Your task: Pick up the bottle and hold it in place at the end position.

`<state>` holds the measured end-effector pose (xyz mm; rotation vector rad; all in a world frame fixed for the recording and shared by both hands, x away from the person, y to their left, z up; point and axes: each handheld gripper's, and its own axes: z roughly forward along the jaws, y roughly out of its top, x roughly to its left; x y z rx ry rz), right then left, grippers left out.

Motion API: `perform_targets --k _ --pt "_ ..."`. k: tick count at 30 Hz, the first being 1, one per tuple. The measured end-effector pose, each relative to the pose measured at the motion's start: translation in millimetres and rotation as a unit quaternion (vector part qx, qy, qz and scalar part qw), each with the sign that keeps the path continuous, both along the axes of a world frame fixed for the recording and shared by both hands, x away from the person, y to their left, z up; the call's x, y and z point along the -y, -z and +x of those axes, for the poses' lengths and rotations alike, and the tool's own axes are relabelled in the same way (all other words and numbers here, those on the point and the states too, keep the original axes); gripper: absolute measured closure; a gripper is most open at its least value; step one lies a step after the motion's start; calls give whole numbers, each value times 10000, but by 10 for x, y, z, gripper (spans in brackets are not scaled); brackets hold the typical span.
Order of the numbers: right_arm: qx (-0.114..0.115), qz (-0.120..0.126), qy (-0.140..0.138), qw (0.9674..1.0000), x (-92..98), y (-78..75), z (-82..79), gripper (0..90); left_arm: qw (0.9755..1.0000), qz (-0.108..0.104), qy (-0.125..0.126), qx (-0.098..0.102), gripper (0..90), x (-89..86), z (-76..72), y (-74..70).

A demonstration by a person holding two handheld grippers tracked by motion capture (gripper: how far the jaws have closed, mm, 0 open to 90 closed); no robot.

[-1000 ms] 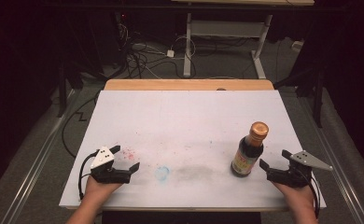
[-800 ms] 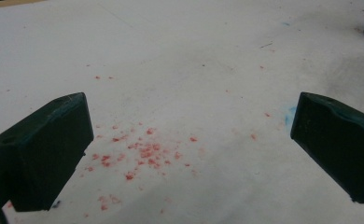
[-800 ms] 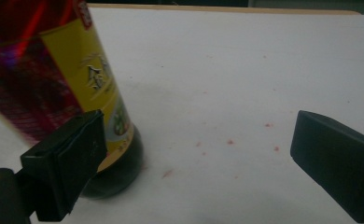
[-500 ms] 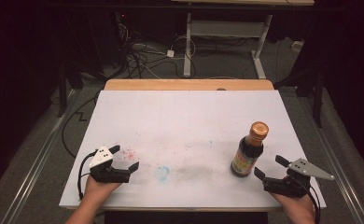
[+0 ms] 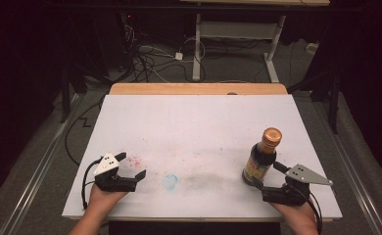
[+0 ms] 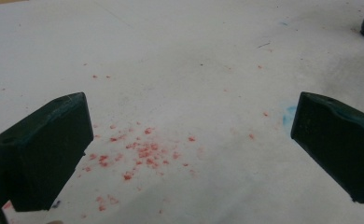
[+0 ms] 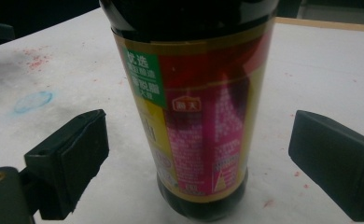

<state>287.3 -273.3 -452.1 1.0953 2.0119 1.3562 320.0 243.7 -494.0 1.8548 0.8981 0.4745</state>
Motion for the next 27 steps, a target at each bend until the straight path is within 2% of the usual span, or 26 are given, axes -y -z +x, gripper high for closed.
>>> perform_targets --k 7,13,17,23,27 --pt "1 -25 -26 10000 -103 6 94 75 10000 47 28 -36 0 10 8 0" --pt "83 -90 -68 9999 -178 0 165 150 10000 68 32 -8 0 14 2 0" --pt "58 -49 -40 10000 -201 -2 204 183 10000 75 34 23 0 14 -4 -1" --pt "98 -3 1 10000 -177 -16 231 275 10000 47 12 56 0 11 -11 0" --pt "174 -69 0 9998 -189 -20 240 294 9999 34 -5 101 0 7 -21 0"
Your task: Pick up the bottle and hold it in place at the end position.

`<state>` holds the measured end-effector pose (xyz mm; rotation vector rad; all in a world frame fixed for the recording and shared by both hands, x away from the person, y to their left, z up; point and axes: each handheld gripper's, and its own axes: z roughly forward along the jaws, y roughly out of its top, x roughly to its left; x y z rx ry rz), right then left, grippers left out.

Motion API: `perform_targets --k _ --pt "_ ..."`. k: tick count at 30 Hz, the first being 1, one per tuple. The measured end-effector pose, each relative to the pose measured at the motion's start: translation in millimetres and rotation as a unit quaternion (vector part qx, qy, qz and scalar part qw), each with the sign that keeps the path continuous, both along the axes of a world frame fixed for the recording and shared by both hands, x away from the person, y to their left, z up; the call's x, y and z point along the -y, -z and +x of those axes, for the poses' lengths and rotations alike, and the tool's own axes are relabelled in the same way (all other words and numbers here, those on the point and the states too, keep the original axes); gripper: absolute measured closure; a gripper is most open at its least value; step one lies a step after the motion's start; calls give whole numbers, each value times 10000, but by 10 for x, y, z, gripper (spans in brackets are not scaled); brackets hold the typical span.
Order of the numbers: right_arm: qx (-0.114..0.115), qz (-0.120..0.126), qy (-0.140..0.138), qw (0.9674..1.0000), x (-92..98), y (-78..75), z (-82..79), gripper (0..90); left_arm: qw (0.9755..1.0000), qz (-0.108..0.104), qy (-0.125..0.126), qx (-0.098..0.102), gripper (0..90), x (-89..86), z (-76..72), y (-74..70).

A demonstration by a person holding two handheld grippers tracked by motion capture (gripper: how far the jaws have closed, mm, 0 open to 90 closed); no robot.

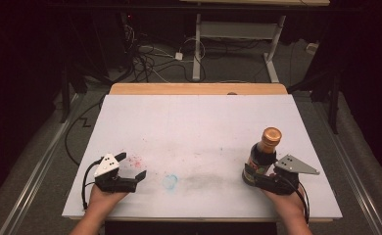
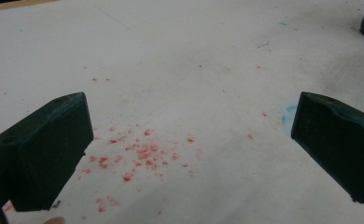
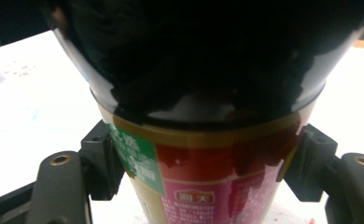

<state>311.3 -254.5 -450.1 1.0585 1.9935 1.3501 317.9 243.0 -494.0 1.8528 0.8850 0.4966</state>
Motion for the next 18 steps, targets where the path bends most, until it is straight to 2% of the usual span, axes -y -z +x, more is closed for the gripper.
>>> perform_targets --k 7,18 --pt "0 -190 29 9998 -20 -31 -7 316 10000 -67 -10 26 0 -14 -8 -1" --pt "20 -259 143 9996 -109 -76 13 322 9999 -93 56 71 0 -14 -19 -1"
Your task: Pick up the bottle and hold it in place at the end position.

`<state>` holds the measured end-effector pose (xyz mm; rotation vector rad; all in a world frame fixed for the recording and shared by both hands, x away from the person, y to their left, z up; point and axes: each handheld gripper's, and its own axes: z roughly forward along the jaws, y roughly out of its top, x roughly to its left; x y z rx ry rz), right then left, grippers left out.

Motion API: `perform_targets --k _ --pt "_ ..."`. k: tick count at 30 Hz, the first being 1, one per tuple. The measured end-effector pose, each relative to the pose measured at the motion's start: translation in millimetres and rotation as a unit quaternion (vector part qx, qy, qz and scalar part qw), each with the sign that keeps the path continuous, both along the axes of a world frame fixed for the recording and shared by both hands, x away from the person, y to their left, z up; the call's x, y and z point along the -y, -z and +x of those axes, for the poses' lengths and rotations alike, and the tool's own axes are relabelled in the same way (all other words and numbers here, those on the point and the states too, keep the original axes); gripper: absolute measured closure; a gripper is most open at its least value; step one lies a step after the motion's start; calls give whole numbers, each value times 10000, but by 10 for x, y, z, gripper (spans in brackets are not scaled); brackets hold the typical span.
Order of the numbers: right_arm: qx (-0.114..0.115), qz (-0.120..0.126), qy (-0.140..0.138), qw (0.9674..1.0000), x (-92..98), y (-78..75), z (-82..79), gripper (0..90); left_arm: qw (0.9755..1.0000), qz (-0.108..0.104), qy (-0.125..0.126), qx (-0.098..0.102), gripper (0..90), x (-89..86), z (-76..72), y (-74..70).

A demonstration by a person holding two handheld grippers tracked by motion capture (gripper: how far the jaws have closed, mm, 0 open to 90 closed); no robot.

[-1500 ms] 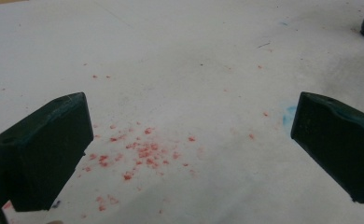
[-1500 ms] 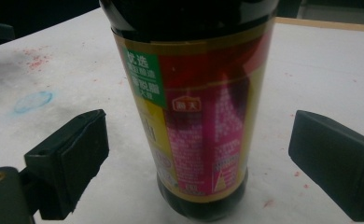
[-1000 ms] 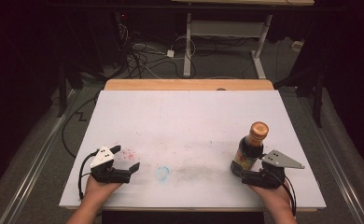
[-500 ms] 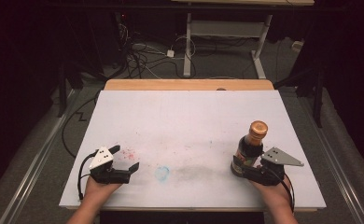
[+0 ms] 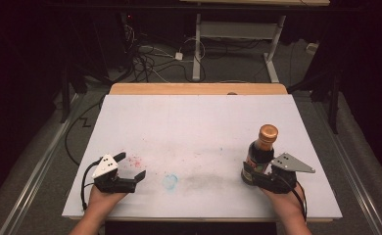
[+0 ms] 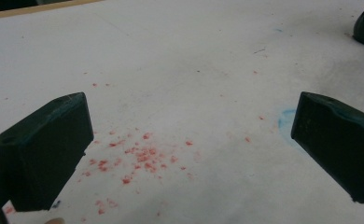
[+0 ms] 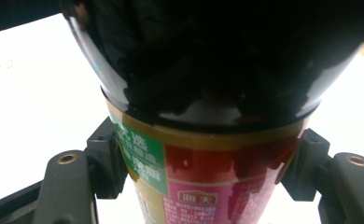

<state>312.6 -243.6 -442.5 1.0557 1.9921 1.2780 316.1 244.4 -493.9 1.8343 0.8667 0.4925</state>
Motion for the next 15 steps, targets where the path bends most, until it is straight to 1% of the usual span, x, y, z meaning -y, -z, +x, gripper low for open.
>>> perform_targets --k 7,14,15 --pt "114 18 -77 9999 -194 -83 92 322 10000 18 34 -18 0 2 7 -1" --pt "181 15 -213 9996 -399 -127 248 321 10000 10 28 0 0 1 4 -1" --pt "162 26 -235 9996 -430 -130 274 321 10000 10 27 0 0 0 4 -1"
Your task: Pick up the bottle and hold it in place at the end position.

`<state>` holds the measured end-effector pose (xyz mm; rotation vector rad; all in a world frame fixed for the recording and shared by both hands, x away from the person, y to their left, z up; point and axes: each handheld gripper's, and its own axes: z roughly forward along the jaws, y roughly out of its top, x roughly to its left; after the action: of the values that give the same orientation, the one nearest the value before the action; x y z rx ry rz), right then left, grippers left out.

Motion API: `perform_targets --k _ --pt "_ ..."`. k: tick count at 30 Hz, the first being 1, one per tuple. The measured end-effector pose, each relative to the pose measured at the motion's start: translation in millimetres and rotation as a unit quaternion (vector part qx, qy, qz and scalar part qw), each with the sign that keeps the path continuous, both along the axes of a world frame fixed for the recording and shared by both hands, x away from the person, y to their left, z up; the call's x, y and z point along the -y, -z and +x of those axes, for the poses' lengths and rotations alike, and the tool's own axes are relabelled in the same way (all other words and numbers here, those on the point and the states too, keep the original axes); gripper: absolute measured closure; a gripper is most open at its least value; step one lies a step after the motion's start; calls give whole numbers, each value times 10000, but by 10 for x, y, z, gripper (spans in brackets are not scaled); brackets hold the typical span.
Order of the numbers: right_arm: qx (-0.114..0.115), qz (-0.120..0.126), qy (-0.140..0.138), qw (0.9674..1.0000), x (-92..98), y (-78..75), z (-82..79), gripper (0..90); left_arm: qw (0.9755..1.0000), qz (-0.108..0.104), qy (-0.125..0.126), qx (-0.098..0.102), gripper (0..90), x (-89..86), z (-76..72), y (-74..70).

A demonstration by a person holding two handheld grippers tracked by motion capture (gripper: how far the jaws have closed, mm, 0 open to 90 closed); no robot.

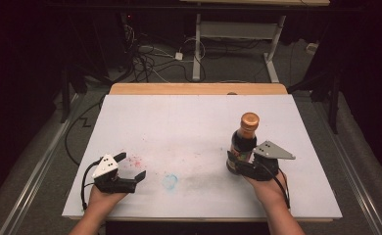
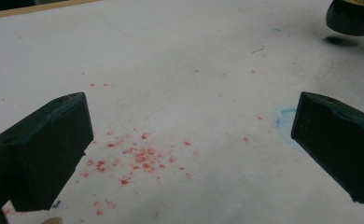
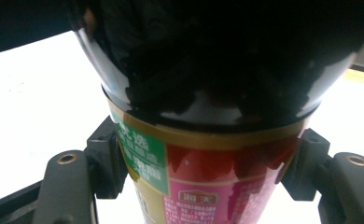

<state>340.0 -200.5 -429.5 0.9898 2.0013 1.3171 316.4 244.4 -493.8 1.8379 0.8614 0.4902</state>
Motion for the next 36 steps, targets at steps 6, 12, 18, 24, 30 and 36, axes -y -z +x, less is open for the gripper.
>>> perform_targets --k 6,12,18,24,30,36 --pt "-57 33 -67 10000 -201 -3 193 320 10000 -23 -11 34 0 -2 -9 1" --pt "-29 25 -126 9999 -385 -9 418 319 10000 -23 -4 22 0 0 -8 1" --pt "-9 22 -112 9999 -550 21 620 318 10000 23 -5 -45 0 8 10 -1" --pt "2 -30 -138 9999 -714 64 762 318 10000 -8 48 -12 0 1 2 0" --pt "-5 9 -239 9997 -871 70 878 317 10000 -5 55 -12 0 6 0 -1" --pt "-36 24 -233 9997 -979 101 963 317 10000 -48 51 0 0 1 -6 0"
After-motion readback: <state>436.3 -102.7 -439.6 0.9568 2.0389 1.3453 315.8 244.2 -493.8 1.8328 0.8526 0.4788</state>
